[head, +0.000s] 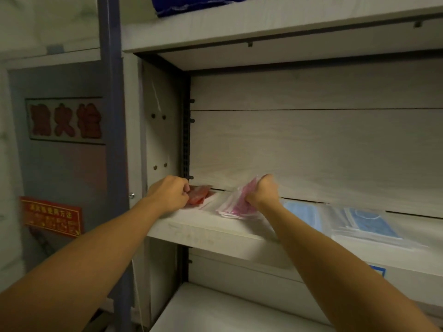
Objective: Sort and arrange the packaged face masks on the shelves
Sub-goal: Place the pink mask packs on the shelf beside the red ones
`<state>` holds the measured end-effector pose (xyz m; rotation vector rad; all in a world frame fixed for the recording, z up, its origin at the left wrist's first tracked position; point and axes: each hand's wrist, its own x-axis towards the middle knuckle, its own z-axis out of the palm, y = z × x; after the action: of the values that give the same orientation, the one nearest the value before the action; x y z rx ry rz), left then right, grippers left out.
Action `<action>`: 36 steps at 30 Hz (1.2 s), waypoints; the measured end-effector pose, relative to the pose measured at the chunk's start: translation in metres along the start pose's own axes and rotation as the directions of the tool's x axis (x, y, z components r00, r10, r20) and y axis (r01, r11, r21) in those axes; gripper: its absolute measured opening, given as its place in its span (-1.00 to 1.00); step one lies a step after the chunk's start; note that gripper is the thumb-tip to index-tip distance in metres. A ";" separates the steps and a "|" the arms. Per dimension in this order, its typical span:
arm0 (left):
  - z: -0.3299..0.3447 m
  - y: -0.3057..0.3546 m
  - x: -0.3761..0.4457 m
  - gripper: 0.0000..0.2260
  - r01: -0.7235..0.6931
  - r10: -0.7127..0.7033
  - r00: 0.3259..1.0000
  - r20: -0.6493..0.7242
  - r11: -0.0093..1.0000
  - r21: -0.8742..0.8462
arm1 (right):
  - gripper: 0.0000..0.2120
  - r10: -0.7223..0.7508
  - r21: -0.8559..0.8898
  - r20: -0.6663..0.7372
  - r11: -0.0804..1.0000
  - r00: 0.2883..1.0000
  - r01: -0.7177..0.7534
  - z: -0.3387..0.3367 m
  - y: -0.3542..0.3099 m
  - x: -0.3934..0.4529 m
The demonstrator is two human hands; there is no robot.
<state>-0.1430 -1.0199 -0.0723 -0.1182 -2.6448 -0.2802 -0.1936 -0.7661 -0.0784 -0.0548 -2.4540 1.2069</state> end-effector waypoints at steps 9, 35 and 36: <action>0.008 0.016 0.016 -0.77 -0.030 0.030 1.000 -0.002 0.998 -0.055 | -0.24 0.006 -0.425 -0.086 0.904 0.996 -0.043 0.005 0.004 -0.006; 0.046 0.258 -0.023 -0.79 -0.406 0.406 0.912 -0.053 0.914 -0.005 | -0.65 -0.035 -0.765 -0.022 0.644 0.999 0.006 -0.246 0.125 -0.107; 0.046 0.268 -0.030 -0.79 -0.412 0.411 0.909 -0.064 0.911 -0.002 | -0.65 -0.023 -0.769 -0.027 0.639 0.999 -0.006 -0.257 0.130 -0.115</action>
<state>-0.1017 -0.7493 -0.0787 -0.6536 -2.4782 -0.1576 -0.0111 -0.5156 -0.0772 -0.2993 -2.7399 0.0465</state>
